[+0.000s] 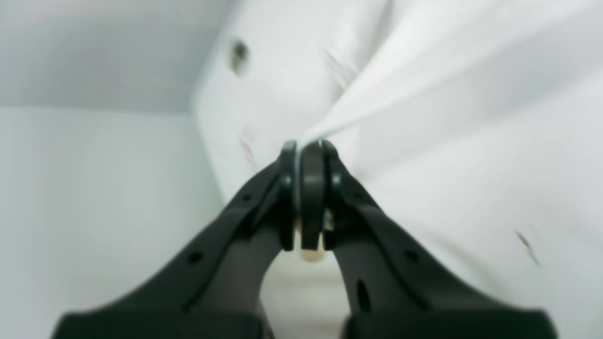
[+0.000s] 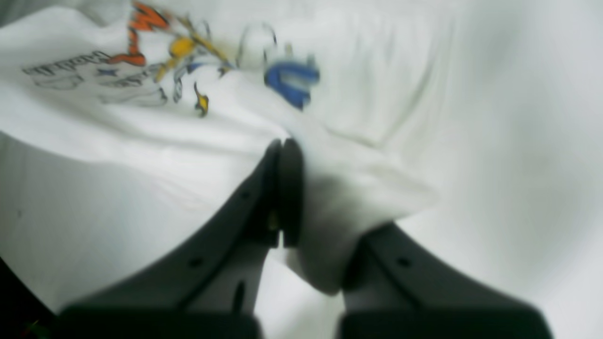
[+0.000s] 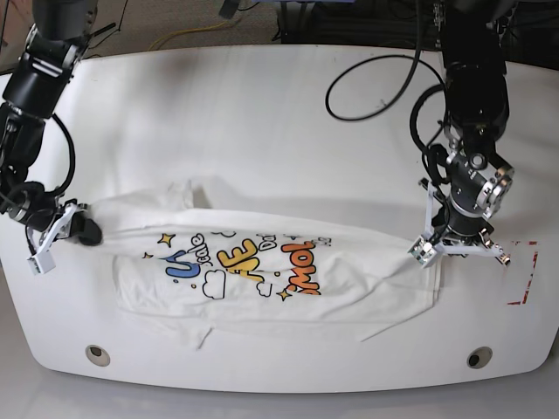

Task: Fold the T-shirt properly
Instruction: 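Pull the shirt back flat with both grippers, spreading it out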

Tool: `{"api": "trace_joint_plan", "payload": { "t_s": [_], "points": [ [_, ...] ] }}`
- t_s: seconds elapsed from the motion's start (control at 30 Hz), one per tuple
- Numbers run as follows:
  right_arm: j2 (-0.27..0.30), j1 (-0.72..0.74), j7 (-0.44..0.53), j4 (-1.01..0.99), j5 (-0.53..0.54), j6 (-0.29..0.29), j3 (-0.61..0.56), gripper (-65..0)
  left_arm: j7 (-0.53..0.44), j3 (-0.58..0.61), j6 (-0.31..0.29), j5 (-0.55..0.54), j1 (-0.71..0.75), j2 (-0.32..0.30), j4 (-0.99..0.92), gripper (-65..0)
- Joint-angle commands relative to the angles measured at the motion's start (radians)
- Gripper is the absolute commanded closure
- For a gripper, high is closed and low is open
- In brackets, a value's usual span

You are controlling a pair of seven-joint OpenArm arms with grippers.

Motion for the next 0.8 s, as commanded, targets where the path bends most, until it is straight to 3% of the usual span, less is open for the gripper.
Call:
{"api": "trace_joint_plan", "payload": {
  "t_s": [0.0, 0.13, 0.27, 0.5, 0.77],
  "points": [
    [0.005, -0.017, 0.032, 0.055, 0.039, 0.007, 0.025, 0.0, -0.013, -0.002, 0.010, 0.005, 0.019, -0.009, 0.018, 0.0],
    [-0.010, -0.120, 0.032, 0.115, 0.039, 0.007, 0.050, 0.0, -0.013, -0.010, 0.010, 0.005, 0.119, -0.009, 0.019, 0.0],
    [-0.045, -0.231, 0.032, 0.184, 0.039, 0.007, 0.099, 0.0, -0.027, -0.096, 0.010, 0.005, 0.222, -0.003, 0.019, 0.0],
    [-0.073, -0.386, 0.032, 0.216, 0.039, 0.007, 0.136, 0.0, -0.137, -0.182, 0.010, 0.004, 0.397, -0.001, 0.019, 0.0],
    [-0.107, -0.508, 0.032, 0.300, 0.039, 0.007, 0.159, 0.0, -0.140, -0.286, 0.010, -0.001, 0.477, 0.012, 0.019, 0.0]
  ]
}}
